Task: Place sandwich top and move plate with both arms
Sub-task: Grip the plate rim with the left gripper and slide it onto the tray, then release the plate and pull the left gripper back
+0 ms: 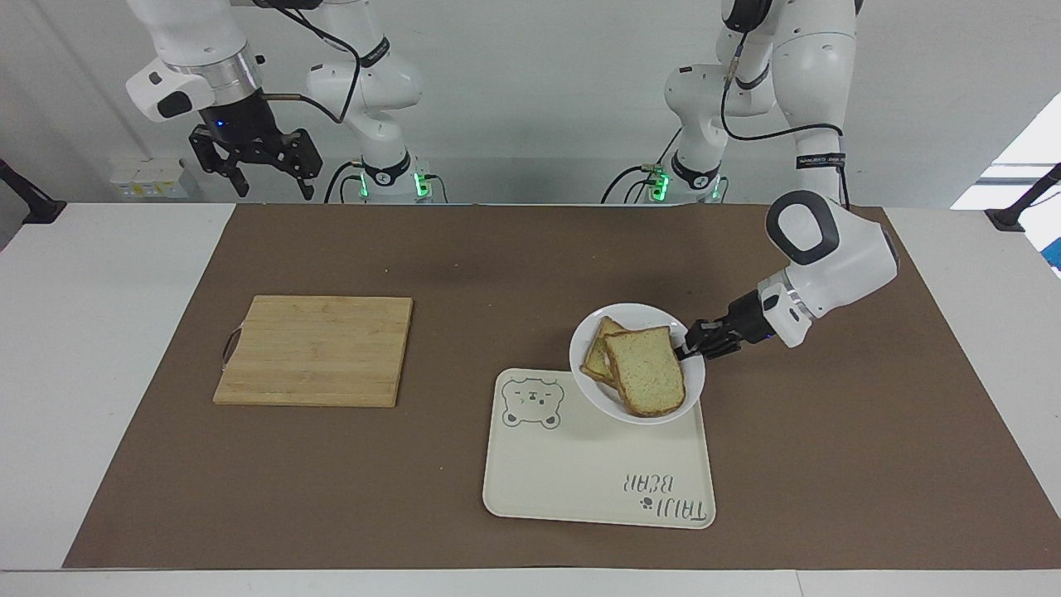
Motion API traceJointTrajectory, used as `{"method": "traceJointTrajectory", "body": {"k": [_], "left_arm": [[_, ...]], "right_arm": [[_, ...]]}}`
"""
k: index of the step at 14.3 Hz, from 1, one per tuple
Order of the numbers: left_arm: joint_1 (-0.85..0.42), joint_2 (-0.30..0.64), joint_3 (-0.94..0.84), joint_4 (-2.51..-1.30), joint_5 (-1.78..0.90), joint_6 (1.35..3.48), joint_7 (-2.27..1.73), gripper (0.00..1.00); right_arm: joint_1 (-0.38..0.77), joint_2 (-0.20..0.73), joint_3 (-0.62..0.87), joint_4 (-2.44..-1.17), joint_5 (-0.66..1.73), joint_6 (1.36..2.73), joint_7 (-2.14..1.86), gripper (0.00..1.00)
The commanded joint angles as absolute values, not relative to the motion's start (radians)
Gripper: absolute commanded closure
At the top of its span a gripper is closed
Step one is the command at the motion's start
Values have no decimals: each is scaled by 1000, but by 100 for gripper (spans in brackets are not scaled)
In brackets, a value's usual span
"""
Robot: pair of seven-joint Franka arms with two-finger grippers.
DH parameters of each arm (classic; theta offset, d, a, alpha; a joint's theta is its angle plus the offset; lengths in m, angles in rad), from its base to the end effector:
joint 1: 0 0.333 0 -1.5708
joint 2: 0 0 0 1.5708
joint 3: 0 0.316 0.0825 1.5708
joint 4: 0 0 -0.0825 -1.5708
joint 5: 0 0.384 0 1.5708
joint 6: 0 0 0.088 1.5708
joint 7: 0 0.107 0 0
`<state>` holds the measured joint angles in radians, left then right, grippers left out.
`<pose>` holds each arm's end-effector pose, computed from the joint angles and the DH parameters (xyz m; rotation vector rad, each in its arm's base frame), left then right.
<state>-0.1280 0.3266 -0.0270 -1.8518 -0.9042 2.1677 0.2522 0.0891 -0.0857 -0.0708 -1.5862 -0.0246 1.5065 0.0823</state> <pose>0.6251 -0.1276 0.3590 2.3916 0.1581 0.0312 0.5211 0.0049 0.6576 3.1217 -0.1021 0.0105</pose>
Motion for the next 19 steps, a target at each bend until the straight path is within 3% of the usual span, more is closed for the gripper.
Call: {"method": "traceJointTrajectory", "body": {"k": [1, 4, 9, 10, 11, 12, 13, 19], "left_arm": [[-173, 417, -21, -1740, -882, 2213, 222, 100], [-210, 537, -20, -1622, -835, 2268, 172, 100], [-255, 640, -18, -1531, -767, 2345, 109, 100], [-255, 640, -20, -1531, -758, 2359, 100, 77], [-261, 638, -18, -1532, -753, 2364, 97, 48], [-274, 634, -17, -1532, -750, 2370, 94, 6], [-299, 621, -8, -1542, -738, 2382, 59, 0], [-296, 451, 103, -1588, -603, 2191, -6, 0]], "right_arm": [[78, -92, -66, -1594, -21, 1516, 63, 0], [78, -92, -66, -1594, -21, 1516, 63, 0], [78, -92, -66, -1594, -21, 1516, 63, 0], [78, -92, -66, -1594, -21, 1516, 63, 0], [78, -92, -66, -1594, -21, 1516, 63, 0], [78, -92, -66, -1594, -21, 1516, 63, 0], [78, -92, -66, -1594, -21, 1516, 63, 0], [78, -92, -66, -1594, -21, 1516, 63, 0]]}}
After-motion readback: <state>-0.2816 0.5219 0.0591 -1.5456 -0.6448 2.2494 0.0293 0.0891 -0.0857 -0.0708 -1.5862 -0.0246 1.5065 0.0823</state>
